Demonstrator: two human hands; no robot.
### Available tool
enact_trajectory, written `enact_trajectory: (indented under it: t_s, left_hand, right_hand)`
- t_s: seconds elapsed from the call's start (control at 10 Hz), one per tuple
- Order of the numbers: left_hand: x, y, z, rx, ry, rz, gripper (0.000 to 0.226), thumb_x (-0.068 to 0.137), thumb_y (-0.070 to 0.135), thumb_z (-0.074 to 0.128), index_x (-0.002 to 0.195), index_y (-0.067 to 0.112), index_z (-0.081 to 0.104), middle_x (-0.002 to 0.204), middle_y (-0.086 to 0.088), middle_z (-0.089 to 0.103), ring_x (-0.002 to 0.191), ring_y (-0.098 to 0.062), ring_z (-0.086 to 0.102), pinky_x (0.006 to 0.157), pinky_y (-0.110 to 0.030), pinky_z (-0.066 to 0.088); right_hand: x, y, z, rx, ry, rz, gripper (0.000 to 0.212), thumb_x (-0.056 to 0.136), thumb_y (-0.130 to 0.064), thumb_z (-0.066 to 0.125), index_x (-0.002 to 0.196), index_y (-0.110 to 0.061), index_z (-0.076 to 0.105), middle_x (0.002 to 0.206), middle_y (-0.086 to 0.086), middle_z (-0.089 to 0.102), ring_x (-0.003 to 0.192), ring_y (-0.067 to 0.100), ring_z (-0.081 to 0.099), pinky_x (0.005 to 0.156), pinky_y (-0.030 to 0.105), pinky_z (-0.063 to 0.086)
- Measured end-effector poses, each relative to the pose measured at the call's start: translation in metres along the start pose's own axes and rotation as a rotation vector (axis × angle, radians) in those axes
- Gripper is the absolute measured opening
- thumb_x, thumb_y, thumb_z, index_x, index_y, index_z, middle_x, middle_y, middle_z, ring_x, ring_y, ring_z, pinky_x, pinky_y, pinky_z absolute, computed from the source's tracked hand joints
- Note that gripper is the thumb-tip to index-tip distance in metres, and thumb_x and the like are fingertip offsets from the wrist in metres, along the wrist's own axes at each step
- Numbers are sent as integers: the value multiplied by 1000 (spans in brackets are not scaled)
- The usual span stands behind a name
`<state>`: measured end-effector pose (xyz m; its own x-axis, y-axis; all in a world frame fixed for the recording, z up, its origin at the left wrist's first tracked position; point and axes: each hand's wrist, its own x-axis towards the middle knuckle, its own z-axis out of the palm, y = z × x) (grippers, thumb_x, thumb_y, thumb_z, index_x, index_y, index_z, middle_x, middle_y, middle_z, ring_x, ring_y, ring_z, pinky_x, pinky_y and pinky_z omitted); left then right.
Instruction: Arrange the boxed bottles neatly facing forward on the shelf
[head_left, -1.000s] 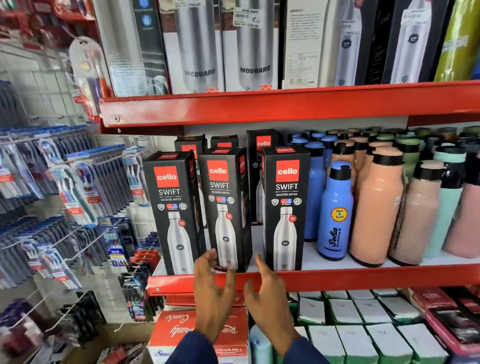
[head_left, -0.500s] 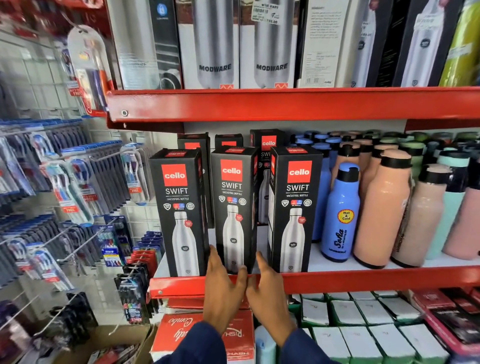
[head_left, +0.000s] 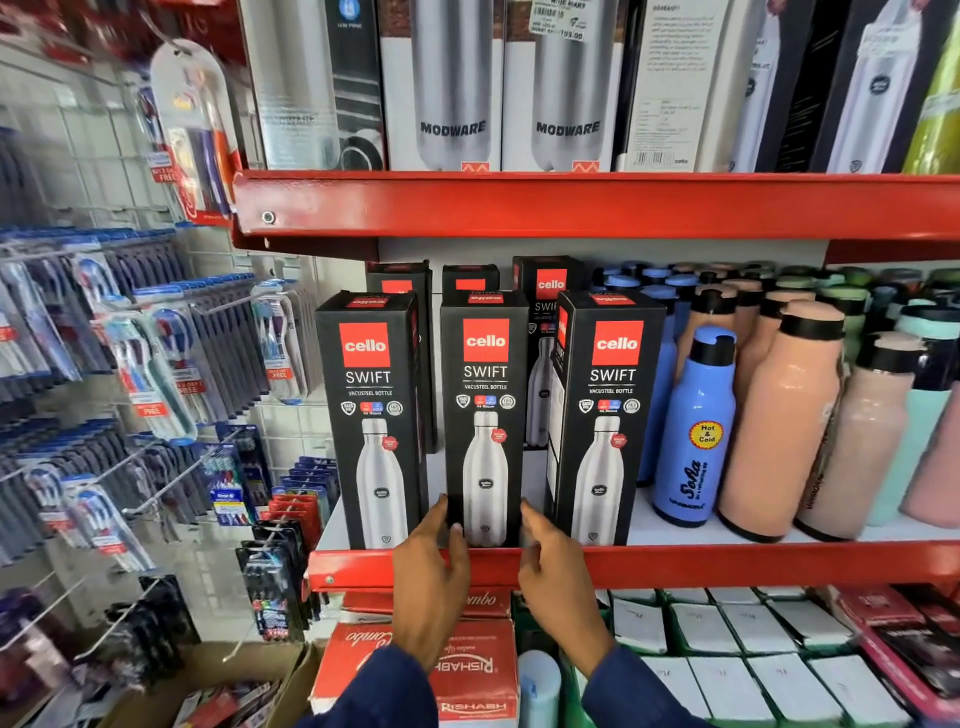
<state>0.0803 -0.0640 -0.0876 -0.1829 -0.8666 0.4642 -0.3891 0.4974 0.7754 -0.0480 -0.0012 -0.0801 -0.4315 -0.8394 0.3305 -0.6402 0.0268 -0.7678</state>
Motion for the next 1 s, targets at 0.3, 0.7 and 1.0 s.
enact_trajectory:
  t_s: [0.3,0.7,1.0]
  left_hand:
    - [-3,-1,-5,18,87,23,33,96,11,54,128,12,61,119,-6,72,102,-18,70,94,-35,55]
    - [-11,2,-6,-31,77,12,35,96,10,53,131,10,58,127,-5,67,109,-7,62,94,-11,46]
    - [-8,29,-23,-52,187,185,37,91,6,61,127,15,61,123,2,65,109,-7,61,100,-36,53]
  right_hand:
    - [-4,-1,-5,-19,14,-10,55,92,1,48,143,-17,39,116,6,70,91,16,69,65,-2,44]
    - [-14,-9,-10,-1,-9,7,55,92,0,47,144,-15,36,107,21,71,99,31,66,86,41,55]
    - [-28,-8,-28,145,217,-29,41,87,2,59,123,-19,63,111,-7,72,99,-3,66,79,3,49]
